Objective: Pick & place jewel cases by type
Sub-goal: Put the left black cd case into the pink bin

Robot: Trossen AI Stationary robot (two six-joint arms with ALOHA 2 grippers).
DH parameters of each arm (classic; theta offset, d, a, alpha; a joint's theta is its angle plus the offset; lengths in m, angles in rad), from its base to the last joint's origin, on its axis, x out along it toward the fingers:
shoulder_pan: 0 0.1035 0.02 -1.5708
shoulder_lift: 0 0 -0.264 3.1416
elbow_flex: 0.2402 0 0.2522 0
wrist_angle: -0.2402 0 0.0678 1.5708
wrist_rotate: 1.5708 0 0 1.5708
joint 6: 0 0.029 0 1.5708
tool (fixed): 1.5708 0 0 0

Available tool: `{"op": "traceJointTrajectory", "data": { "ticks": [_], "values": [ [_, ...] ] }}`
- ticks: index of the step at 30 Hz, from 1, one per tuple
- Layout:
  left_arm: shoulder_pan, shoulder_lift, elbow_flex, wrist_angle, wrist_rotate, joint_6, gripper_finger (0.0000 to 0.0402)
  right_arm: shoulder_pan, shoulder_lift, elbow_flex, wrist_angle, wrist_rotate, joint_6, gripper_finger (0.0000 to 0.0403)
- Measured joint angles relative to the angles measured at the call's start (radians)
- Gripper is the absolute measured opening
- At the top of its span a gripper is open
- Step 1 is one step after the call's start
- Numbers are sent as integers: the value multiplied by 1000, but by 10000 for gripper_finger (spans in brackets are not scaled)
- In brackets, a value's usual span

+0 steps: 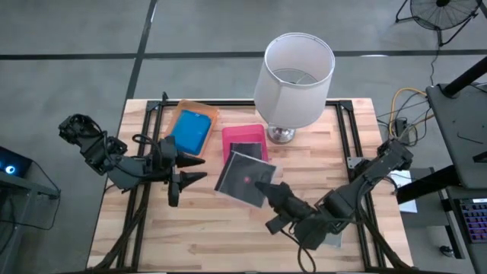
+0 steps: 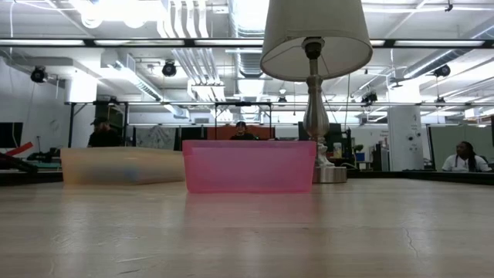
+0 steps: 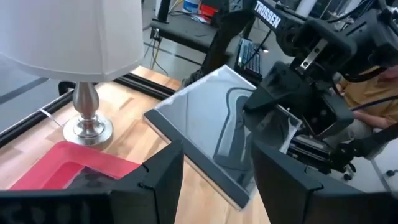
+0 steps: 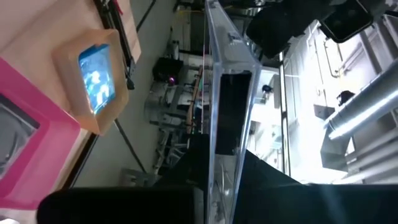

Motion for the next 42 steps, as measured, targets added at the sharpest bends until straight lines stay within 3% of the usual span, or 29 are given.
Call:
{"op": "traceJointTrajectory", "data": {
  "ticks": [11, 17, 23, 42],
  "values": [
    [11, -7, 0, 1, 13, -235, 168, 34, -6, 0, 0, 3, -53, 13],
    [11, -4, -2, 66, 63, -229, 168, 53, -6, 11, 0, 2, -59, 13],
    [31, 15, -2, 230, 131, -196, 168, 78, -6, 82, -22, -5, -92, 13],
    [128, 18, -63, 359, 315, -461, 168, 95, -6, 309, -208, -13, -124, 13]
  ]
}}
